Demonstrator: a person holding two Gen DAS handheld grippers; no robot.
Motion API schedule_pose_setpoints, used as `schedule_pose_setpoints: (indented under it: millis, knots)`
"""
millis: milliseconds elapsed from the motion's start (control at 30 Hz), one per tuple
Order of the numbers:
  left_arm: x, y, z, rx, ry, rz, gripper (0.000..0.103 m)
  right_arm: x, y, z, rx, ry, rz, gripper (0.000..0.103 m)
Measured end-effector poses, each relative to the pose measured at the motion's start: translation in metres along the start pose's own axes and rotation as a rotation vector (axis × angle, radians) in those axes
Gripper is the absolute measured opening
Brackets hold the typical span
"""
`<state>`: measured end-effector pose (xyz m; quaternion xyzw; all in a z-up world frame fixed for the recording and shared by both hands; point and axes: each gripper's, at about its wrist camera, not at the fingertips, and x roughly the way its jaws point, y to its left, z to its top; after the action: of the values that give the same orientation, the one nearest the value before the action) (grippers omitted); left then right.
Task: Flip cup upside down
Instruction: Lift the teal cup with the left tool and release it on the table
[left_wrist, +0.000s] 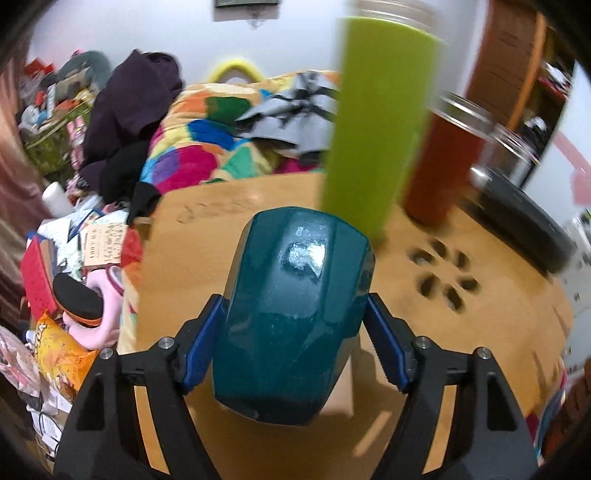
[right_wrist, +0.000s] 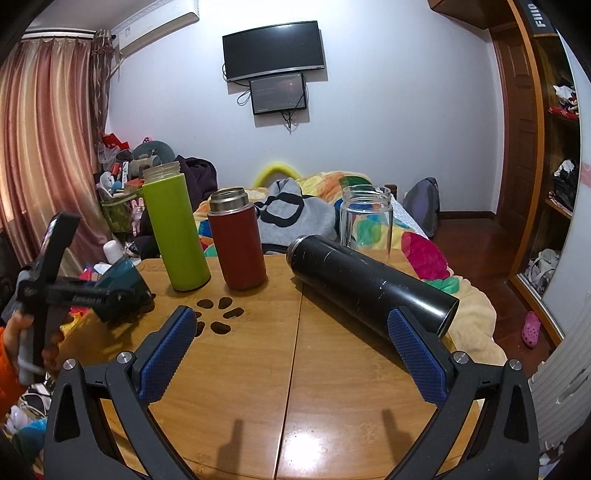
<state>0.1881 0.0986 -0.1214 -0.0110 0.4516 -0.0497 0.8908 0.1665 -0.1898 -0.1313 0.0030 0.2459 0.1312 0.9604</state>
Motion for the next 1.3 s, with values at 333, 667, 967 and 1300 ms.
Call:
schedule_pose_setpoints:
  millis: [333, 667, 967, 1300]
  knots:
    - [-0.025, -0.108, -0.041, 0.231, -0.03, -0.102, 0.075, -0.009, 0.0, -0.008, -0.004, 0.008, 0.013, 0.103]
    - [-0.034, -0.174, -0.061, 0.22, -0.094, -0.083, 0.075, -0.016, -0.011, -0.013, 0.023, 0.013, 0.001, 0.103]
    - [-0.028, -0.175, -0.058, 0.197, -0.076, -0.093, 0.075, -0.016, -0.016, -0.015, 0.042, 0.014, -0.01, 0.103]
    - [-0.038, -0.168, -0.058, 0.202, -0.073, -0.151, 0.076, -0.017, -0.017, -0.016, 0.039, 0.009, -0.018, 0.103]
